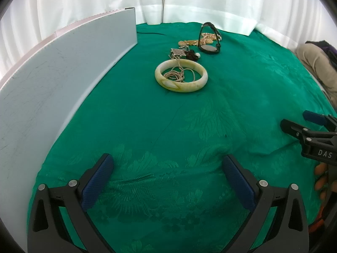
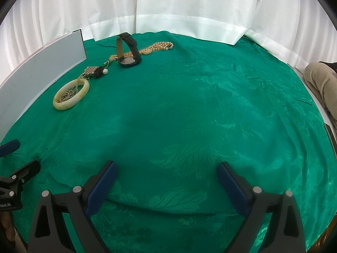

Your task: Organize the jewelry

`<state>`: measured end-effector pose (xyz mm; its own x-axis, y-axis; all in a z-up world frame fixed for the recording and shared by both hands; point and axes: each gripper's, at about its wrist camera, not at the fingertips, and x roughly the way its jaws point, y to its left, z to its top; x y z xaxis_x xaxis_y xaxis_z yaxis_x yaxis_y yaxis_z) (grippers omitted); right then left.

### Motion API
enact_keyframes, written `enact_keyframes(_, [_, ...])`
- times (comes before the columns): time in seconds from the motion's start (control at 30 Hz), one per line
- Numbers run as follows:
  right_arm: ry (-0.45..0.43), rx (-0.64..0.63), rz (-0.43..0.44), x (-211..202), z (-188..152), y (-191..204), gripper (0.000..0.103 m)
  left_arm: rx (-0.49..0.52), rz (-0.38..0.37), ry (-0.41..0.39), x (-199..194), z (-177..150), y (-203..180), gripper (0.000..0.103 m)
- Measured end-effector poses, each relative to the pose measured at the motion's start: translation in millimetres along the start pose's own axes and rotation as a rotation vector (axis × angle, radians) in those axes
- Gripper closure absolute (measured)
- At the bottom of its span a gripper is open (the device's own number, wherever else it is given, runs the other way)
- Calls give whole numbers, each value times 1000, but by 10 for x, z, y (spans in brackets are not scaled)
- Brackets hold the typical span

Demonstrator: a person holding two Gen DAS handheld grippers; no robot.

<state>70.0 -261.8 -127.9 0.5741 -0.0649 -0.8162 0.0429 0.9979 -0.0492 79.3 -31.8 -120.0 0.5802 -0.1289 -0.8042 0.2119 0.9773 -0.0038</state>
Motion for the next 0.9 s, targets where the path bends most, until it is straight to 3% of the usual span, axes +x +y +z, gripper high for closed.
enact_keyframes(0.9, [-9, 9, 1, -1, -3, 1, 4, 2, 0, 0, 0, -7, 6, 0])
